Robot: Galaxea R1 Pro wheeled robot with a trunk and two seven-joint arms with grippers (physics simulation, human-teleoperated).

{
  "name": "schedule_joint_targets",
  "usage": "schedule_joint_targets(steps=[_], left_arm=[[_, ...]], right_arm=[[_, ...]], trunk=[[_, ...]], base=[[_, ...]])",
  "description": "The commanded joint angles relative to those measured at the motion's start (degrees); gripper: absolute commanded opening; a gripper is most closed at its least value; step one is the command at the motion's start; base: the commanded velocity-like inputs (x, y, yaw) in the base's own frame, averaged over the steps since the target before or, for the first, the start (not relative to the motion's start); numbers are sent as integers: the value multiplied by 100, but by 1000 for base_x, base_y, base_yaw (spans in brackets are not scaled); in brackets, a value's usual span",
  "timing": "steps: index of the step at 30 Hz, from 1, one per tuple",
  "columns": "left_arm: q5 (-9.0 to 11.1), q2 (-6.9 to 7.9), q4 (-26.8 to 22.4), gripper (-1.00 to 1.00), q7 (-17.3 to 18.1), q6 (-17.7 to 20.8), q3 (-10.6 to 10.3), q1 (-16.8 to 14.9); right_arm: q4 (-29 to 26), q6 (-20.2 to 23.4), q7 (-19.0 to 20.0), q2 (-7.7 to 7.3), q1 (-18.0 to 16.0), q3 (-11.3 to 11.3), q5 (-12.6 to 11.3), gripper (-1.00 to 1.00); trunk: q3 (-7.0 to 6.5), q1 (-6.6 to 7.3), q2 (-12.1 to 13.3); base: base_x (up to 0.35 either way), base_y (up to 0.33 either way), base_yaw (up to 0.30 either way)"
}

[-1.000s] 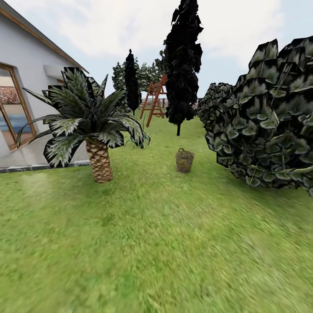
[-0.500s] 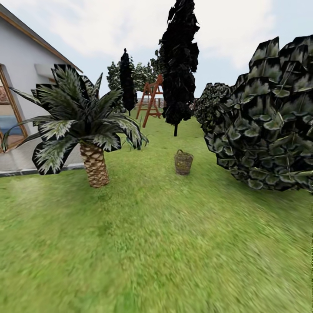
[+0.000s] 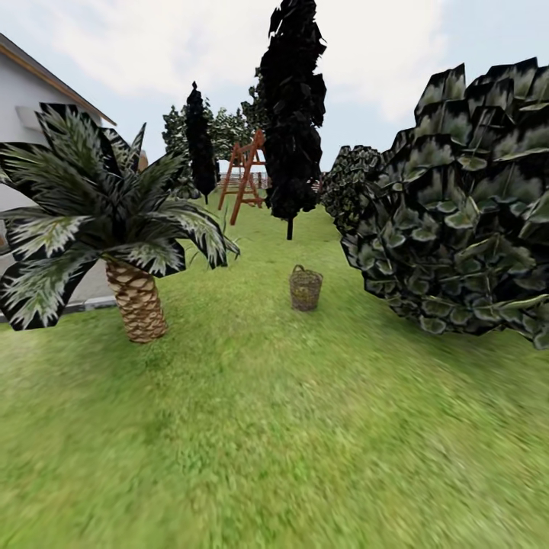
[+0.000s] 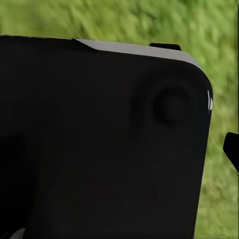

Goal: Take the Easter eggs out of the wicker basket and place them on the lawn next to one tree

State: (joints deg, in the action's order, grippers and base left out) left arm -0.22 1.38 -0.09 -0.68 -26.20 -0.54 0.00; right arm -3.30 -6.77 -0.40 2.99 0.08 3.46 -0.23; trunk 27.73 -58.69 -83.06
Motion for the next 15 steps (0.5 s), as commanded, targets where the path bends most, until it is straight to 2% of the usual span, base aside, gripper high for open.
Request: schedule_joint_targets(steps=[1, 11, 15], left_arm=[[-3, -1, -1, 100, -8, -16, -7, 0], [-1, -5, 0, 100, -7, -16, -7, 0], [-2, -1, 0, 100, -6, -16, -7, 0]], right_arm=[[-4, -10, -4, -1, 1, 32, -3, 100], [-4, -11, -2, -1, 1, 32, -3, 100], [-4, -10, -4, -1, 1, 36, -3, 100]], trunk=[[4, -4, -2], [4, -4, -2], [4, -4, -2]], base=[[336, 0, -20], [336, 0, -10], [336, 0, -129]])
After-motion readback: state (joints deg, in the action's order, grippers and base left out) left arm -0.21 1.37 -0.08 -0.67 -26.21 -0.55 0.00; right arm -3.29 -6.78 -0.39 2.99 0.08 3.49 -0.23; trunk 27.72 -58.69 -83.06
